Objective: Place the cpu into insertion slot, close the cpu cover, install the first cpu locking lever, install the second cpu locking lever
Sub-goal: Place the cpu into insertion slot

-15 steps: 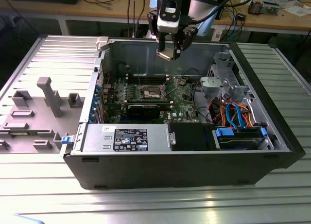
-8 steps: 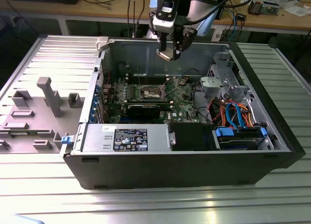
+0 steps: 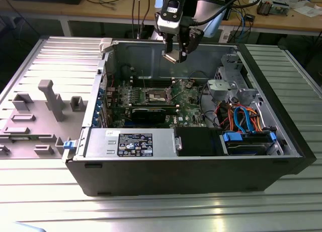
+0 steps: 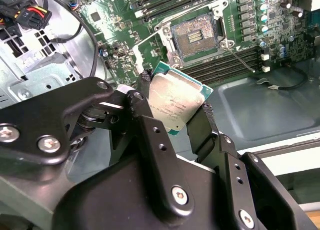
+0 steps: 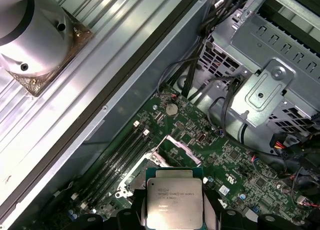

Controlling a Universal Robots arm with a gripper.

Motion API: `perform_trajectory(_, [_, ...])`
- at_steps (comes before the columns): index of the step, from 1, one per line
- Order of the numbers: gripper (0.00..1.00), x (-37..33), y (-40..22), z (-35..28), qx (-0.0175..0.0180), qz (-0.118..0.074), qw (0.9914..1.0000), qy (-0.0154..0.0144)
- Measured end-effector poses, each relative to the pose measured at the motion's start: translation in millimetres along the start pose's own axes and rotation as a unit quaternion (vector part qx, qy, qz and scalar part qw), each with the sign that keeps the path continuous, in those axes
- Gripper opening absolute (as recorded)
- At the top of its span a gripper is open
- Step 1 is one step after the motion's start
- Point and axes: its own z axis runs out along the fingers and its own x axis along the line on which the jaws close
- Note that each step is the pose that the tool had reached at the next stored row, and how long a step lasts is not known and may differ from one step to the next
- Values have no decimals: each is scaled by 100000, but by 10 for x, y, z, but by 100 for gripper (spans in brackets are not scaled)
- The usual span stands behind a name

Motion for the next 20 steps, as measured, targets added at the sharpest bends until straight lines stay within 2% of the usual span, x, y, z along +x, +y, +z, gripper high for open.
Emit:
perform_trajectory(9, [54,0,0,0,-3,170,100000,-16])
perform_trajectory(11, [54,0,-1,7,-39,2139,99977,-192])
perform_trajectory(12, [54,0,-3,7,-39,2488,99969,-223])
perform_trajectory(17, [54,-10,-15,10,-44,2686,99964,-245])
perform_trajectory(20, [54,-11,-15,12,-64,3714,99930,-336])
